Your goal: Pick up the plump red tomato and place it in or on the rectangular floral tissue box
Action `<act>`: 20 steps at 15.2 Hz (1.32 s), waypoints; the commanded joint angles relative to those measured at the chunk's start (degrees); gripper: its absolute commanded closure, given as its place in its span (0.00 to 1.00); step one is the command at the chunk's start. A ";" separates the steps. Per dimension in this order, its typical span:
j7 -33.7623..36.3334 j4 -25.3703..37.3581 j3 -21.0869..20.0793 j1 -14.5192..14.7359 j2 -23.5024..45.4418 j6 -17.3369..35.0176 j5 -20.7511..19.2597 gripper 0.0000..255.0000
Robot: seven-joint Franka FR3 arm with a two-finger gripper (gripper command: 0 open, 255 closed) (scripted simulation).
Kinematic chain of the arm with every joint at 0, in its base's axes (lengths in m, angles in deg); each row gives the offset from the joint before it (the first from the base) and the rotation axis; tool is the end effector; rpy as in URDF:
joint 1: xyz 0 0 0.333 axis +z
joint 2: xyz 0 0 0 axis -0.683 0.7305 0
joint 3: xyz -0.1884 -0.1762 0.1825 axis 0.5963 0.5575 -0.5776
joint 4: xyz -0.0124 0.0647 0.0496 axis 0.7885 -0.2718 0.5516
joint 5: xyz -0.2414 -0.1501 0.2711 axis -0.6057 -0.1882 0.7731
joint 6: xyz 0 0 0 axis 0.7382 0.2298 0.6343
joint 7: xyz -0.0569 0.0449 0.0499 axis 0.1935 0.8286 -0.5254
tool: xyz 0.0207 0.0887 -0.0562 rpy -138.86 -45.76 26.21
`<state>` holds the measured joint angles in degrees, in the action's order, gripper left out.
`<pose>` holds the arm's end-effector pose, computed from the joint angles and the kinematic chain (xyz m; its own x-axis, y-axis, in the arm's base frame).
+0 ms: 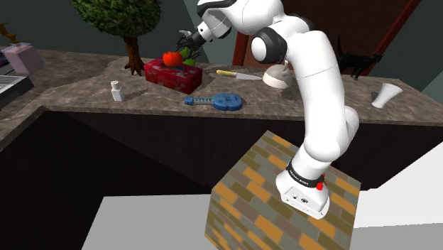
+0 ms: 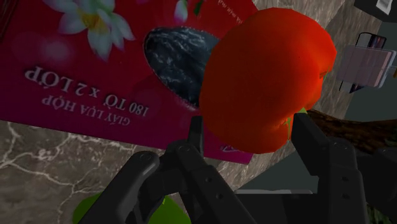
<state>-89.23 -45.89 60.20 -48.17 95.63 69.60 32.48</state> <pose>0.7450 -0.1850 0.3950 0.7948 -0.6005 0.0871 -0.3680 -0.5911 -0.7178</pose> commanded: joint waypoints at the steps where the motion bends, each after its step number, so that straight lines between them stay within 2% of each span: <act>1: -0.01 0.00 0.00 0.00 -0.01 0.01 0.01 1.00; 2: -0.01 0.00 0.00 0.00 -0.01 0.01 0.01 1.00; 3: -0.01 0.00 0.00 0.00 -0.01 0.01 0.01 0.00; 8: -0.01 -0.01 0.00 0.00 -0.01 0.01 0.01 0.00; 12: -0.31 -2.63 1.36 -1.51 -4.56 -3.43 -1.26 0.00; 20: -0.31 -2.62 1.36 -1.50 -4.56 -3.43 -1.26 0.00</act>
